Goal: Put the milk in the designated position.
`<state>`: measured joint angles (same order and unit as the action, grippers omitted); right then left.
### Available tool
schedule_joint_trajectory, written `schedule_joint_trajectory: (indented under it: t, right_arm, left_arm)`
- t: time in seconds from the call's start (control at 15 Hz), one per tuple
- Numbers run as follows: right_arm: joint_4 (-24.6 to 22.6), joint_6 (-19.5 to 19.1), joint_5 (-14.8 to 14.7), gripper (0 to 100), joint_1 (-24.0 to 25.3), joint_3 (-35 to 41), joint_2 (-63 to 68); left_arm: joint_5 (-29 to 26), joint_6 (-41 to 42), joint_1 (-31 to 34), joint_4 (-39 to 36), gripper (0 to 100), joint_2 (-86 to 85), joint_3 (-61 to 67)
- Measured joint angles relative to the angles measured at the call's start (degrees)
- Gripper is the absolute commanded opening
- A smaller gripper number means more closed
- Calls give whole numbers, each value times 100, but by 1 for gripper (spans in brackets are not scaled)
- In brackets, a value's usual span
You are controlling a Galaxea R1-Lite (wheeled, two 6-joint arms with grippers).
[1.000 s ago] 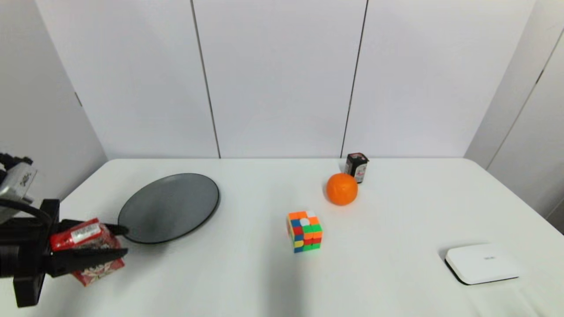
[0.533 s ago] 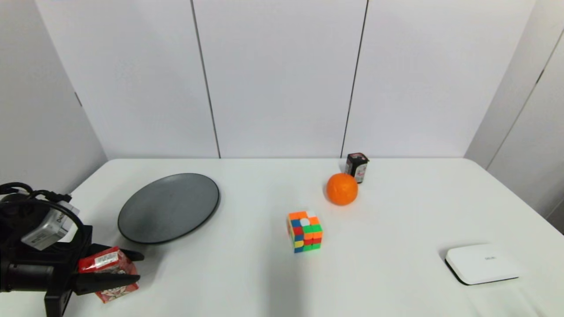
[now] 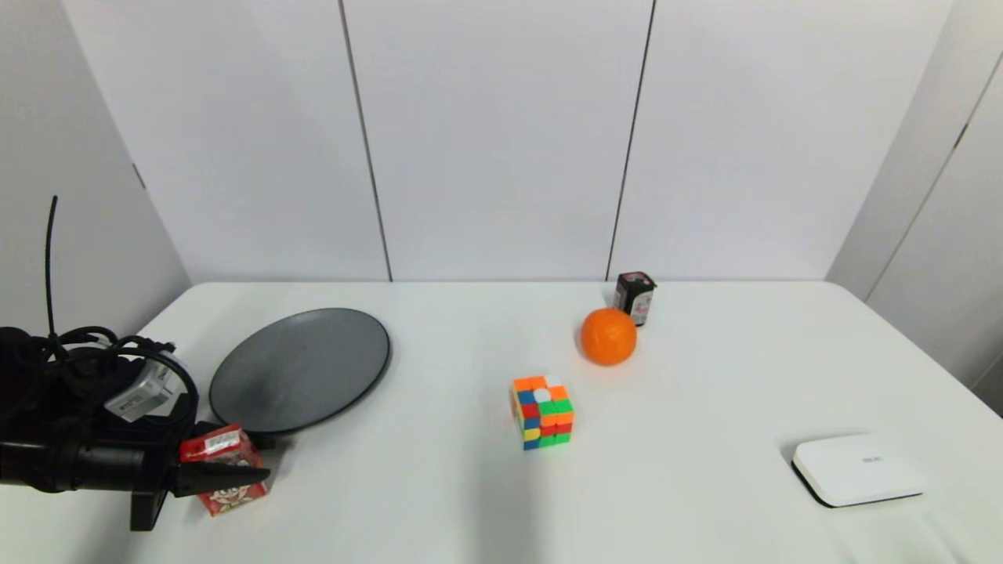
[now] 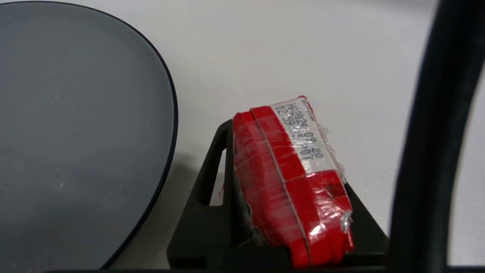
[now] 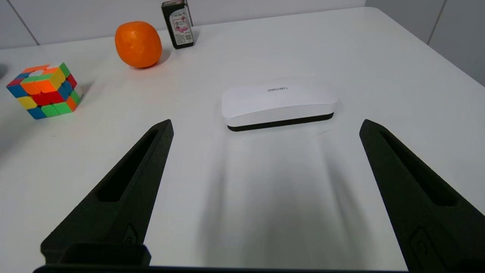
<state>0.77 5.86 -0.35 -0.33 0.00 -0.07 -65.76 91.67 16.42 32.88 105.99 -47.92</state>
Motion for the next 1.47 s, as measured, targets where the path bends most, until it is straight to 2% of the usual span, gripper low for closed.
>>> schedule_joint_trajectory:
  t: [0.6,1.07,1.27,1.47]
  right_arm:
    - [2,-2,0,100,0,0,0]
    - [0,2,2,100,0,0,0]
    - [2,2,2,100,0,0,0]
    - [2,0,2,100,0,0,0]
  left_arm:
    - [-39,-149,-11,55,100,-117,-63]
    - [0,-1751,-77,66,100,-1307,-690]
    - [484,-2875,-91,48,100,-2186,-948]
    - [1443,-4118,-151,26,100,-3223,-1090]
